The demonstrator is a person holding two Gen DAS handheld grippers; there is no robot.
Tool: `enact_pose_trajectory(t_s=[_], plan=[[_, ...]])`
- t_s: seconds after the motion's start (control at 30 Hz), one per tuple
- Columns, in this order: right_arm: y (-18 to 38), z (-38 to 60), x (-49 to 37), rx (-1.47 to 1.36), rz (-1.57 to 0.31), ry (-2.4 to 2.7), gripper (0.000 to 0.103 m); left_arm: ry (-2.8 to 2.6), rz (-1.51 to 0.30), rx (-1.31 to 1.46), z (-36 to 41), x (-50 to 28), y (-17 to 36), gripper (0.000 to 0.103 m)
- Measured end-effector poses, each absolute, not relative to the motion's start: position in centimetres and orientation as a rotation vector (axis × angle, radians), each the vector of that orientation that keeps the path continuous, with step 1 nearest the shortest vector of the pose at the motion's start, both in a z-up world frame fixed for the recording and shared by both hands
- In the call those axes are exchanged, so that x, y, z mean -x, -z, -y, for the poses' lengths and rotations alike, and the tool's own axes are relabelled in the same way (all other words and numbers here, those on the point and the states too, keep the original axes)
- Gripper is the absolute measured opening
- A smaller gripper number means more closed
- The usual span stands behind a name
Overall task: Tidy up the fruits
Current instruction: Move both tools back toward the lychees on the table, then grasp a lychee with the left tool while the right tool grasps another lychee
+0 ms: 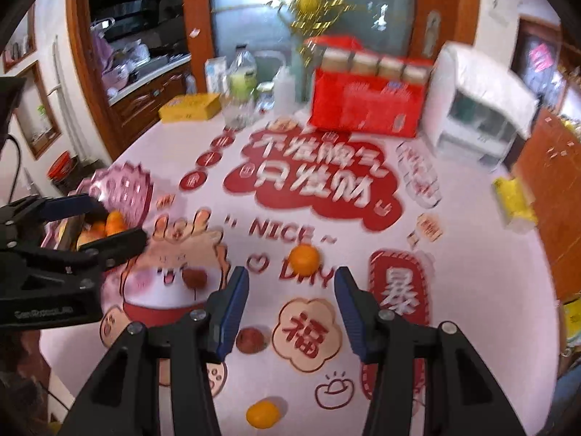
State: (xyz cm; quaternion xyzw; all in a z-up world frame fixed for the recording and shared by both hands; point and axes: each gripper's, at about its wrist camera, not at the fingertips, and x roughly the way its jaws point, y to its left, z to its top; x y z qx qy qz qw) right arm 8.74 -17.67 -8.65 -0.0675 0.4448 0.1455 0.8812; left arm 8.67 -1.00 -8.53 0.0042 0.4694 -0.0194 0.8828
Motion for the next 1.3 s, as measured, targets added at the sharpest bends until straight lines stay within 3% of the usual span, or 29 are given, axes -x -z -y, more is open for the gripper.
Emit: enact_pose_trajectory(t_s=[0.17, 0.57, 0.7, 0.97, 1.2, 1.3], plan=[[13.3, 17.3, -8.9, 0.178, -1.009, -0.393, 0.05, 0.037, -1.093, -0.001, 2.4, -9.1, 13.8, 0.069], [18.8, 15.7, -8.7, 0.21, -1.135, -0.564, 0.049, -0.023, -1.145, 0.063, 2.3, -9.9, 17.1, 0.068], [19.8, 15.1, -8.9, 0.196, -1.173, -0.625, 0.029, -0.037, -1.149, 0.084, 2.1, -10.3, 17.6, 0.068], [19.3, 16.0, -9.7, 0.233, -1.116, -0.555, 0.028, -0.059, -1.171, 0.12, 1.8, -11.4, 18.9, 0.066], [19.6, 16.7, -10.7, 0.228, -1.117, -0.516, 0.028, -0.065, -1.203, 0.157, 2.0, -12.7, 20.5, 0.052], [19.6, 16.6, -10.7, 0.227, -1.113, -0.516, 0.028, -0.065, -1.219, 0.168, 2.2, -13.1, 21.1, 0.04]])
